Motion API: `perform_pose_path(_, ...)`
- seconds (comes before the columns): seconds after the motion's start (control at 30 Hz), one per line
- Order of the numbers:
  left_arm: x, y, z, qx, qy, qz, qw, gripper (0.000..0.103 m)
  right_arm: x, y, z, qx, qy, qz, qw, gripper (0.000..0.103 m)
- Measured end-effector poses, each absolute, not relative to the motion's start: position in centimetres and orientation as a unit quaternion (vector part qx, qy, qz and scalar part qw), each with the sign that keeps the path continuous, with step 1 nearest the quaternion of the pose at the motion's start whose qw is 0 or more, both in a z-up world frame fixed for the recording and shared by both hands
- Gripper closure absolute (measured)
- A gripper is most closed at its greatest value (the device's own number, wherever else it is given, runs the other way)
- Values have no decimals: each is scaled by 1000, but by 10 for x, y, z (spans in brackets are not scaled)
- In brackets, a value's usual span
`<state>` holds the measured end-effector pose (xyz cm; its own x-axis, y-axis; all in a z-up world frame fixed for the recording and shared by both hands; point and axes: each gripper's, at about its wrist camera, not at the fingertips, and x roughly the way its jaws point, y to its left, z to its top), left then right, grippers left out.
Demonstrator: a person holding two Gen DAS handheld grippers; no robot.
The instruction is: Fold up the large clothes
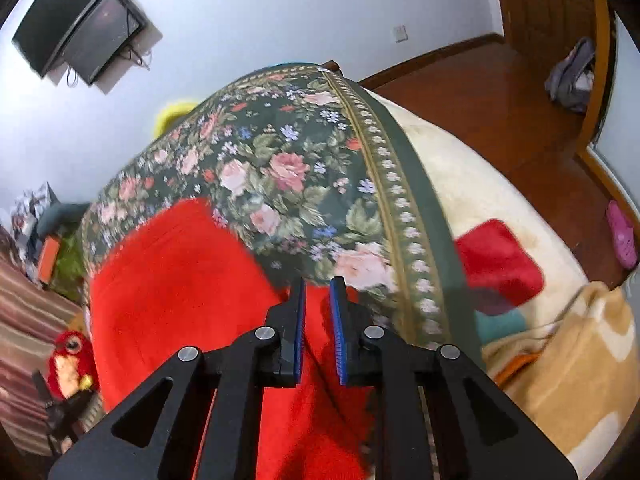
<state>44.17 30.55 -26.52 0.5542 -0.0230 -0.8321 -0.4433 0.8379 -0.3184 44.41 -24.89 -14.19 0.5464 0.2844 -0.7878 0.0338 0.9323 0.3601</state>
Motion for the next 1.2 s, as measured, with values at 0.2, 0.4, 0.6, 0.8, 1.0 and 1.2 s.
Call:
perform_pose_path(0.2, 428, 280, -218, -198, 433, 97, 874, 97, 416, -226, -126, 110, 465, 105, 872, 91)
perform_pose_path(0.4, 420, 211, -184, -90, 423, 36, 901, 86, 387, -165, -112, 53, 449, 187, 872, 90)
perform_pose_path(0.6, 415, 137, -186, -33, 420, -31, 906, 63, 361, -105, -125, 2, 448, 248, 859, 62)
perform_pose_path(0.8, 418, 95, -227, 6, 462, -54, 885, 49, 351, -89, -154, -77, 456, 233, 855, 30)
perform_pose_path(1.0, 407, 122, -247, -42, 455, -13, 890, 25, 353, -138, -169, -83, 473, 174, 860, 25)
perform_pose_path(1.2, 383, 167, -265, -53, 466, 57, 882, 17, 353, -199, -186, -39, 514, 114, 849, 24)
